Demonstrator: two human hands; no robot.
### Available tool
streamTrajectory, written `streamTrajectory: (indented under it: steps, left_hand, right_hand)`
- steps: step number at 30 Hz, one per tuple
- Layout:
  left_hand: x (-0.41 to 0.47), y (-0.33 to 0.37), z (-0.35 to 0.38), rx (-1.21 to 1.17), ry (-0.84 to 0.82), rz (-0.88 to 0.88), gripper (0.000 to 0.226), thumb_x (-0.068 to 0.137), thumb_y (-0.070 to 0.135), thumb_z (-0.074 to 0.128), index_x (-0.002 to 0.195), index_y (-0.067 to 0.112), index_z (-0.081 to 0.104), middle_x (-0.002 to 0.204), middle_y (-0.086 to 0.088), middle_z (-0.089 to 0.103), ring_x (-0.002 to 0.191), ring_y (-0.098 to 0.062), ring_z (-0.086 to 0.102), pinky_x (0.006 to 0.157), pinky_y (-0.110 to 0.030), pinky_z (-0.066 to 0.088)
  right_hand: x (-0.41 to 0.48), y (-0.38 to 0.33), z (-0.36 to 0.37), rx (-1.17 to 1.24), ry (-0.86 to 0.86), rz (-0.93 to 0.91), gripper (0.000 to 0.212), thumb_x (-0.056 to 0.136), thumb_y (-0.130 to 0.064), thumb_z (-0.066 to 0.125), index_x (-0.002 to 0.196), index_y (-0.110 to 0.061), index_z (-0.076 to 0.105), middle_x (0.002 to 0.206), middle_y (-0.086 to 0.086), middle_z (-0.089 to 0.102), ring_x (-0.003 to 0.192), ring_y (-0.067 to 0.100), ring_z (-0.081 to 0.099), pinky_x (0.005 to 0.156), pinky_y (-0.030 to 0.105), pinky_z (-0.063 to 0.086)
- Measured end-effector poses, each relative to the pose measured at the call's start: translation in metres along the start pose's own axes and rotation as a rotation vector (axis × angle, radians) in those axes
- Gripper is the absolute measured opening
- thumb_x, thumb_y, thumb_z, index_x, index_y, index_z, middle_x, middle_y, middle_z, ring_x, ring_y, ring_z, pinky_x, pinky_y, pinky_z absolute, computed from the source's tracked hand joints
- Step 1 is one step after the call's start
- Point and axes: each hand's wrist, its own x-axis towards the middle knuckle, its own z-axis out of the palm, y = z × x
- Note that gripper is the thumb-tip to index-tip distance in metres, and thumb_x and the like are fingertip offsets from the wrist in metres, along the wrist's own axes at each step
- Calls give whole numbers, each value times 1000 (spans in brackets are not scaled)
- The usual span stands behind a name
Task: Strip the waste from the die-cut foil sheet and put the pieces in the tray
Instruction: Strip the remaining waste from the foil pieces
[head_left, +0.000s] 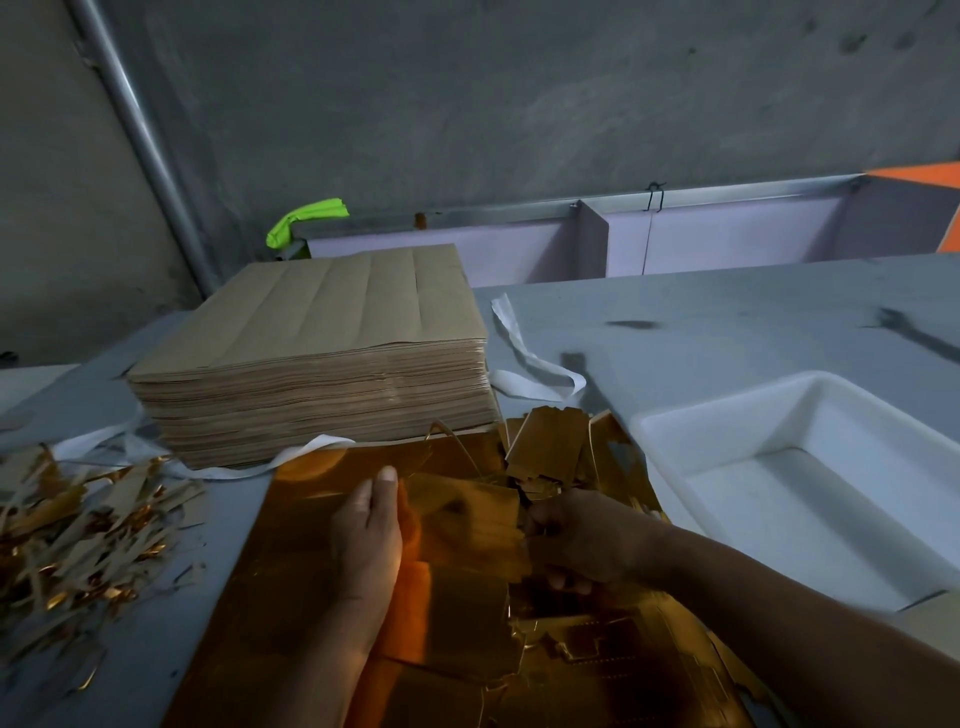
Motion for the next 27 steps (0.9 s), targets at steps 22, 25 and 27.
streamTrajectory:
  steps: [22, 25, 27]
  left_hand:
    - [4, -4, 3, 101, 3, 13, 35, 101, 38, 43, 81, 13, 56, 65, -3, 45, 58, -18, 45, 53, -27, 36]
    - [3, -2, 3, 113, -3, 19, 34, 101, 38, 44, 83, 13, 58, 66, -4, 49, 59, -19, 48, 53, -27, 37]
    - [3, -2, 4, 117, -10, 19, 34, 101, 38, 44, 82, 14, 58, 65, -3, 48, 58, -18, 47, 52, -26, 36]
  right_hand:
    - [-2, -2, -7, 28, -18, 27, 18, 100, -23, 49, 84, -23, 58, 67, -7, 63, 50, 3, 57, 48, 16, 41]
    - [-3, -5, -10, 64, -13, 64, 21, 100, -20, 48, 81, -22, 57, 65, -5, 62, 50, 7, 55, 45, 16, 38]
    - [-4, -6, -11, 100, -13, 86, 20, 100, -21, 49, 82, -21, 58, 66, -3, 62, 50, 8, 54, 45, 17, 38]
